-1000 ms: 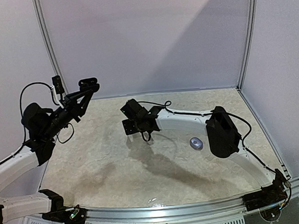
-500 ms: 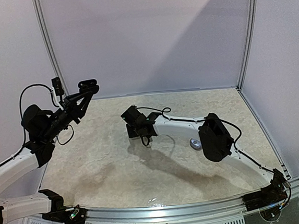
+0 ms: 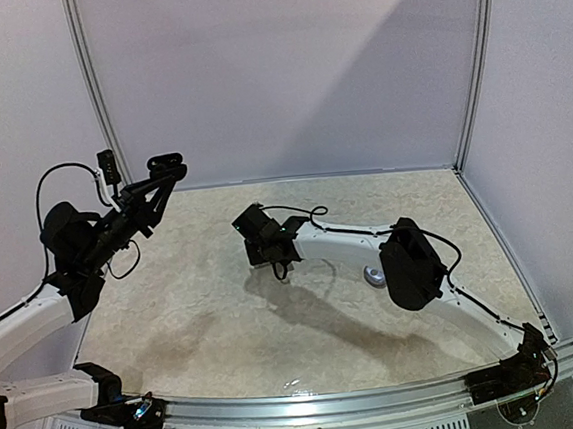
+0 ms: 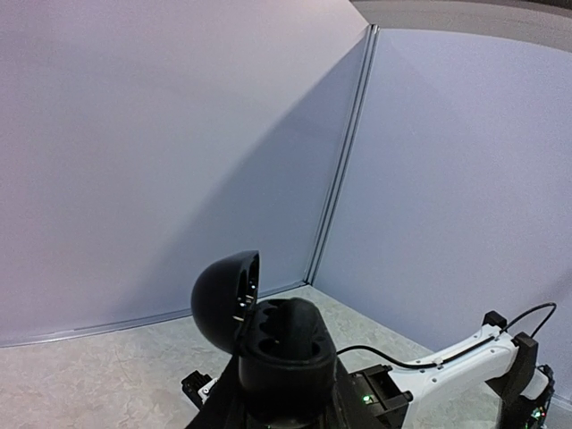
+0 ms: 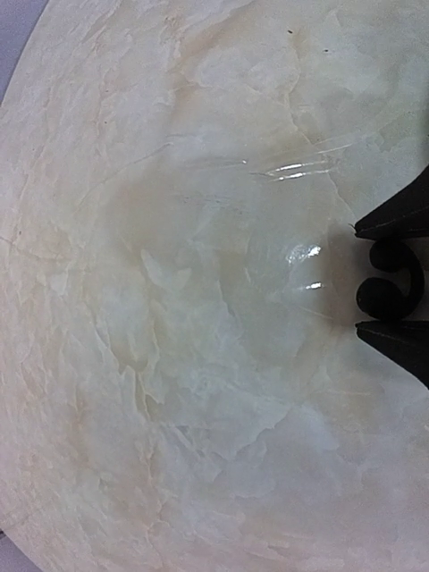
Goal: Insert the wireless bluetooth earbuds into the charging case
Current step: Pick up the right earbud from the center of the board, then adjust the right earbud at the center of the board.
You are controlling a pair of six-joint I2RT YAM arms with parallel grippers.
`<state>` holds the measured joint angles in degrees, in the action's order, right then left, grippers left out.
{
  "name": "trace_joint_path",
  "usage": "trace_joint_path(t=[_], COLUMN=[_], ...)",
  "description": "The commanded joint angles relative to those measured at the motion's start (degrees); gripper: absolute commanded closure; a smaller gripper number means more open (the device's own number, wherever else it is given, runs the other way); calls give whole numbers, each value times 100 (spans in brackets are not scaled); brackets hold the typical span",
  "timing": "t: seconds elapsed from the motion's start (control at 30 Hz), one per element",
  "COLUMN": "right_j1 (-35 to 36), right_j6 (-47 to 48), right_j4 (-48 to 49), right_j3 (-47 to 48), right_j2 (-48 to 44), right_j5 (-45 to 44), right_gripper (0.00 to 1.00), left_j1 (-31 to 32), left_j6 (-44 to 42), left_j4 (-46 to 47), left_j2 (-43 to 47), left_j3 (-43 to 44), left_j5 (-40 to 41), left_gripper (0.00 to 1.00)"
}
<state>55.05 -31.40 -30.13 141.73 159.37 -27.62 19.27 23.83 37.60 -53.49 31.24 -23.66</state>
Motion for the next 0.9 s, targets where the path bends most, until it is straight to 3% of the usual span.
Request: trace_joint_path(t=[0.0, 0.13, 0.57, 0.7, 0.87], right_j1=[-23, -33, -37, 15, 155], right_j6=[179, 237, 53, 18, 67], right_j4=[308, 804, 2089, 2049, 1318], right_j3=[-243, -846, -3646, -4332, -4843], right_j2=[92, -351, -2108, -2633, -3170], right_j5=[220, 289, 1358, 1567, 1636], right_gripper=[73, 81, 84, 84, 83], left_j1=[-94, -97, -91, -90, -91], left_j6=[-99, -115, -135, -138, -144], left_j4=[-72, -87, -115, -113, -113], left_j2=[66, 75, 129, 124, 128], left_j3=[-72, -67, -79, -82, -88], left_j5=[5, -39, -145, -173, -198], left_gripper=[100, 100, 100, 100, 100])
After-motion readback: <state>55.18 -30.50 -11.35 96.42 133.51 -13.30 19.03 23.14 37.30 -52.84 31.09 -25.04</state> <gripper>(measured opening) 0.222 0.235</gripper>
